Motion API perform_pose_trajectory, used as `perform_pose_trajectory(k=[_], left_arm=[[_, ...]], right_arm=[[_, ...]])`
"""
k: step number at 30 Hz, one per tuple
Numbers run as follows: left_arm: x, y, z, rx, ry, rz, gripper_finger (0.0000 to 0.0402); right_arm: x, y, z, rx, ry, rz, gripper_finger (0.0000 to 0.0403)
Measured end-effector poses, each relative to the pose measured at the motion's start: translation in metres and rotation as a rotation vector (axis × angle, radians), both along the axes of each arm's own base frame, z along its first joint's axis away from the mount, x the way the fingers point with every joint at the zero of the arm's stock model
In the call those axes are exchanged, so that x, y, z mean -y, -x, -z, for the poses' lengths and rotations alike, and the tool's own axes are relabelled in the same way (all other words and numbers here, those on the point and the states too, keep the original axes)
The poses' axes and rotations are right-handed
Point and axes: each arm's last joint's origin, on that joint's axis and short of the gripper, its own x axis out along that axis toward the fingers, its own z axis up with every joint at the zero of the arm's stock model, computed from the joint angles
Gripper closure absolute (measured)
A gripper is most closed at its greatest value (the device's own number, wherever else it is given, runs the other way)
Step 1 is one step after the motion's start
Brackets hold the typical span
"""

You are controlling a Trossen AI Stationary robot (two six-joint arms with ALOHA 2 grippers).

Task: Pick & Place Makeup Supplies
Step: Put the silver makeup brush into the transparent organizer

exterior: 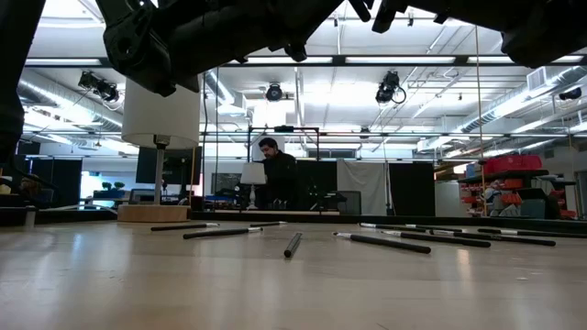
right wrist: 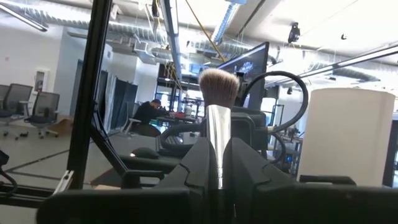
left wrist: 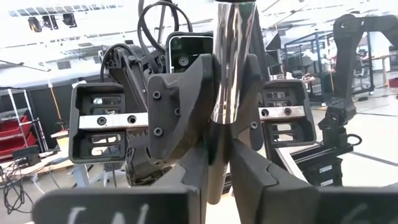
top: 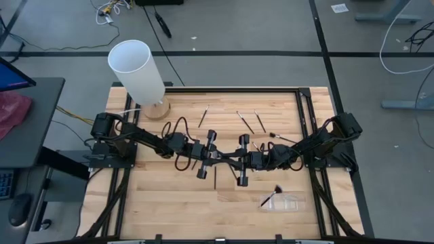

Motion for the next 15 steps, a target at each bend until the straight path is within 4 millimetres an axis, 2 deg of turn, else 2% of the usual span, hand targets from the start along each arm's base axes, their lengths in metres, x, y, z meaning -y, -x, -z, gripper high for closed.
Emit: perform_pose_trajectory(k=[6,15], left_arm=[[0.0,0.0,0.001,-0.012,-0.015,0.013,0.036],[0.002,-0.002,0.008,-0.081,-0.038,0.029,0.036]], right_arm=[[0.0,-0.001,0.003,-0.026,-0.018,-0.01,0.0365],[-0.002,-0.003,0.011,-0.118,-0.069,-0.032,0.026]])
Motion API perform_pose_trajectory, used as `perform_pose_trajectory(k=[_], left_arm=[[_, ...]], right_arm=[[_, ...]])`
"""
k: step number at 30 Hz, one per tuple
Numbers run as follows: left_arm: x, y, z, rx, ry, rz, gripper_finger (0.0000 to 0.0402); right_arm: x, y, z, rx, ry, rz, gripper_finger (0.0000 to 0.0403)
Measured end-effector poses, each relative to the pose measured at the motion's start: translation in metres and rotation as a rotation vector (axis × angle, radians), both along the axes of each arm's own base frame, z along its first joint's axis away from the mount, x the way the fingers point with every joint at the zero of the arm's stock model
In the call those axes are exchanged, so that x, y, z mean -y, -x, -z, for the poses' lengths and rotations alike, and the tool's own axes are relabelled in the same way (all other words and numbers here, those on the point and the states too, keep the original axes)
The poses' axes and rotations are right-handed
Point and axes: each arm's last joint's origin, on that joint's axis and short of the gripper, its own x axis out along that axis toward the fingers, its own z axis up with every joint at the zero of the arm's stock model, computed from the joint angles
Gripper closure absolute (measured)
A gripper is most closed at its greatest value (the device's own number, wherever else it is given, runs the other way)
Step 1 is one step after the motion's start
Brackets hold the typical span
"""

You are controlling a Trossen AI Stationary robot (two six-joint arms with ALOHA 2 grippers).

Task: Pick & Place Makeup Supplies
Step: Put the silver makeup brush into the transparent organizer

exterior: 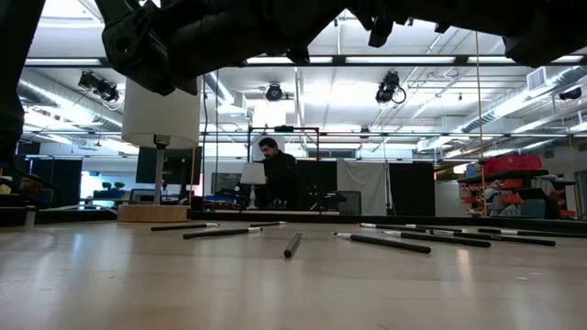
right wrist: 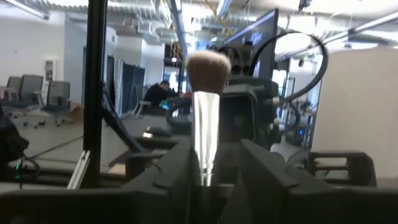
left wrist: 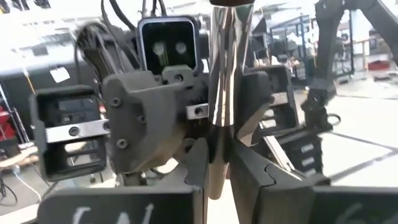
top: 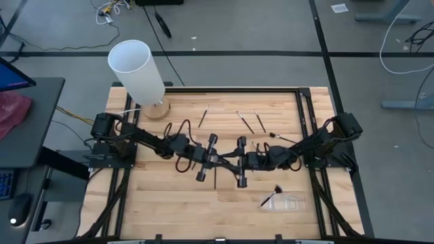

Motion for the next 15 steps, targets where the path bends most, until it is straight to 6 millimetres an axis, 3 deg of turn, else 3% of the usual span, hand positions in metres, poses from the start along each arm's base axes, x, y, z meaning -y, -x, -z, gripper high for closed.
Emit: perform_pose_trajectory(k=[4,9,15], left_arm=[[0.0,-0.001,0.007,-0.076,-0.007,-0.003,0.036],[-0.002,-0.003,0.017,-0.208,0.024,-0.059,0.036],[-0.011,0.0,0.023,-0.365,0.025,-0.204,0.036]], right_arm=[[-0.005,0.002,0.004,-0.059,0.007,0.001,0.0235],[-0.014,0.015,0.001,-0.218,-0.01,0.133,0.0217],[-0.013,0.038,-0.005,-0.41,-0.167,0.17,0.021]])
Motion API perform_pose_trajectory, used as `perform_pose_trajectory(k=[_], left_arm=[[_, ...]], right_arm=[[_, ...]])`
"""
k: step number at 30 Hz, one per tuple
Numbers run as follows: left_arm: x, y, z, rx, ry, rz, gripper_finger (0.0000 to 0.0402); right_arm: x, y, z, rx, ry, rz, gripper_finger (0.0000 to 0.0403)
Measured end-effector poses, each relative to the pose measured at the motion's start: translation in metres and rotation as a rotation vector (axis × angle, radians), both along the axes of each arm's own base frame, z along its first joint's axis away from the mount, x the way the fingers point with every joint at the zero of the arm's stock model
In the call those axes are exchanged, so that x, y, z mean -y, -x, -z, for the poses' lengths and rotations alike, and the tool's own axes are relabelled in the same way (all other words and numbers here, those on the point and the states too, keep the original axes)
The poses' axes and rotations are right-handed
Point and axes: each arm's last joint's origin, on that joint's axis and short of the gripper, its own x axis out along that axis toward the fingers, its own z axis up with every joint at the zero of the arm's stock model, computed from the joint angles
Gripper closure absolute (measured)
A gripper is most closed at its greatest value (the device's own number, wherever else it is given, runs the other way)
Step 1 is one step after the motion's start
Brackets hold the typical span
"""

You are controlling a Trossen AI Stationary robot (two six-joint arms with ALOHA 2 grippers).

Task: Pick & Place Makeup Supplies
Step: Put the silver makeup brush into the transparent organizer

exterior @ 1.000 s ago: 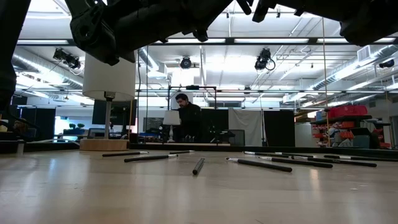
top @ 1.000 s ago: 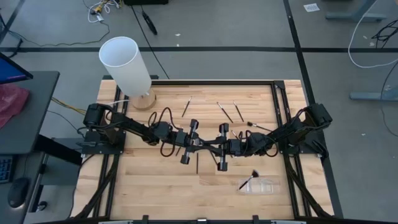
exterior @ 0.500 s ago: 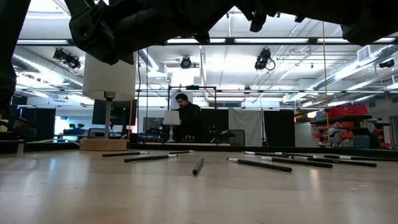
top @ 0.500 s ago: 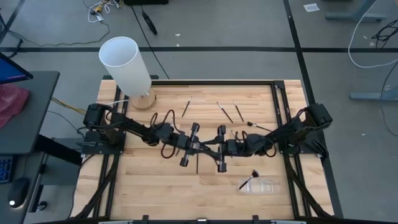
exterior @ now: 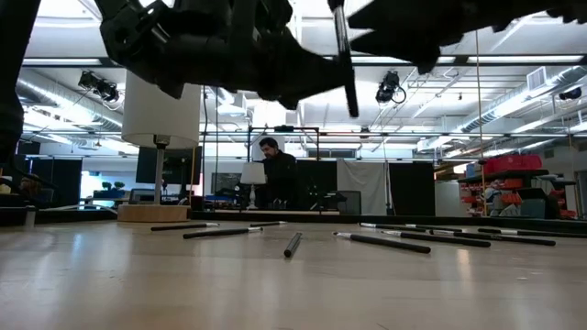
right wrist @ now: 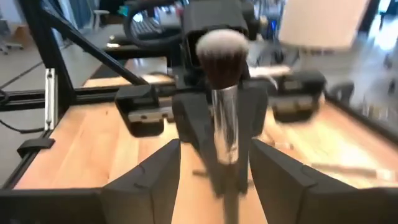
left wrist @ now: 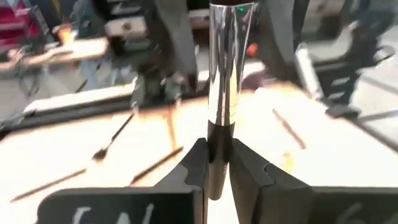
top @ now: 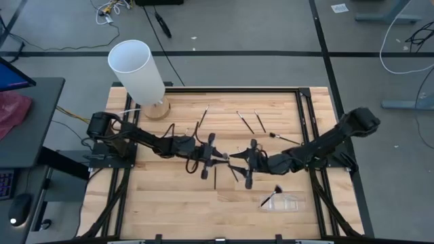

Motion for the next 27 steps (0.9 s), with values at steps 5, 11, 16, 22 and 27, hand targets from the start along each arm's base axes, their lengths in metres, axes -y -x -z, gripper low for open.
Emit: perform_pose_trajectory(k=[5,11,16,22,27], left_arm=[[-0.01,0.0,0.006,-0.065,0.055,-0.08,0.036],[-0.013,0.0,0.011,-0.109,0.078,-0.095,0.036],[-0.013,0.001,0.012,-0.119,0.077,-0.094,0.036],[-0.013,0.001,0.012,-0.117,0.078,-0.094,0.036],[-0.013,0.001,0.012,-0.117,0.077,-0.094,0.036]], right_arm=[[0.006,0.002,0.004,-0.044,0.012,0.086,0.0215],[0.018,-0.008,0.016,-0.084,0.037,0.142,0.0218],[0.024,-0.013,0.021,-0.094,0.02,0.119,0.0218],[0.025,-0.015,0.018,-0.068,0.019,0.114,0.0218],[0.028,-0.017,0.015,-0.039,-0.001,0.096,0.0218]])
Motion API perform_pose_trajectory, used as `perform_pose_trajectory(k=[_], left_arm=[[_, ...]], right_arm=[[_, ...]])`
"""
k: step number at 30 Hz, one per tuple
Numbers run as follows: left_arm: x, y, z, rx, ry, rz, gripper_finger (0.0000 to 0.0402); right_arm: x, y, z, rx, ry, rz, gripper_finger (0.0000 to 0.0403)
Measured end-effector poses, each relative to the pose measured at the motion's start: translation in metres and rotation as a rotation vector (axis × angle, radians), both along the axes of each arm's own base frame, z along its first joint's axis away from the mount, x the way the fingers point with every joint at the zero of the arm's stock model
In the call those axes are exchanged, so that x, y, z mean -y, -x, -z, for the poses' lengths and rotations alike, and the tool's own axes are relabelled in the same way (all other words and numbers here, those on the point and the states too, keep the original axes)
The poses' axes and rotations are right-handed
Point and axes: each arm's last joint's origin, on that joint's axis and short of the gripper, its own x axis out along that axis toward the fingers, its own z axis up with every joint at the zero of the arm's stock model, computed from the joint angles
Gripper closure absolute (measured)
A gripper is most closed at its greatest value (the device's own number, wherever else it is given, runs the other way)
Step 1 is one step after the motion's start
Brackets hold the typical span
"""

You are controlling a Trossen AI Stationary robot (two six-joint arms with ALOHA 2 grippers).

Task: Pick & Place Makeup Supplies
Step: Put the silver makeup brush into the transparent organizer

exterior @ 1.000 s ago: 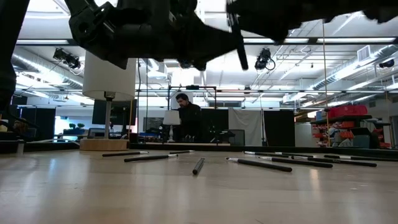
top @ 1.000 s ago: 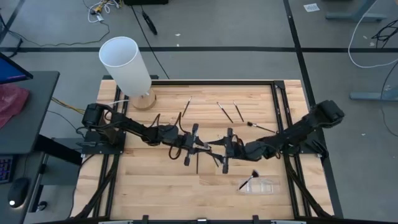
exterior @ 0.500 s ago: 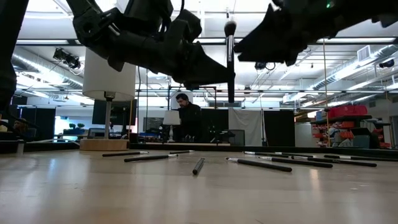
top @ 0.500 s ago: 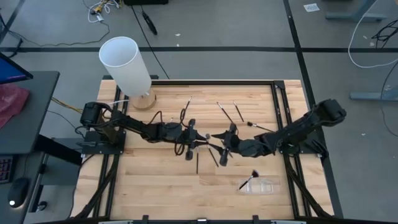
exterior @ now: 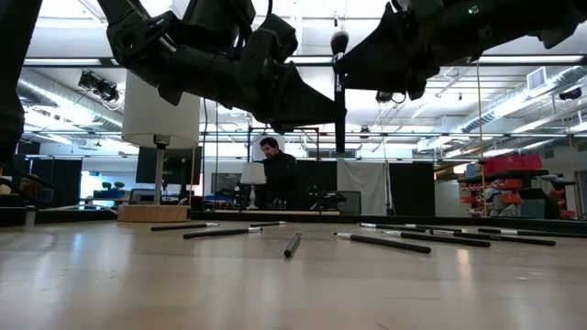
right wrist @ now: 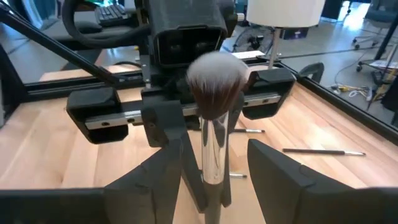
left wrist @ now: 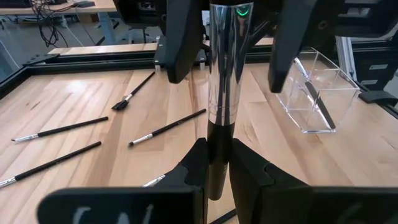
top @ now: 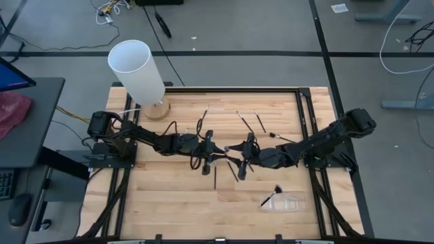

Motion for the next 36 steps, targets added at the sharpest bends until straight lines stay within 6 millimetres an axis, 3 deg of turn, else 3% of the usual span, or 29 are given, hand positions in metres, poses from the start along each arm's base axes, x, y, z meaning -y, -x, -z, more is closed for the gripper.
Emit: perform_pose_trajectory(k=[7,17,22,28,32,36], left_arm=[[0.0,0.0,0.0,0.0,0.0,0.0,0.036],[0.0,0.0,0.001,-0.008,0.002,-0.005,0.0358],[0.0,0.0,-0.001,0.013,0.001,-0.005,0.0335],[0.0,0.001,0.002,-0.016,0.001,0.006,0.0252],[0.001,0.002,0.006,-0.056,-0.002,0.006,0.0204],[0.001,0.003,0.01,-0.104,-0.001,0.004,0.018]], right_arm=[[0.004,-0.003,0.001,0.009,0.007,-0.002,0.0242],[0.005,-0.011,0.012,0.015,0.014,0.014,0.037],[-0.003,-0.007,0.008,0.033,0.05,0.07,0.0374],[-0.022,0.012,-0.013,0.081,0.047,0.113,0.0366],[-0.038,0.038,-0.031,0.104,-0.026,0.103,0.0367],[-0.053,0.069,-0.05,0.123,-0.131,0.118,0.0369]])
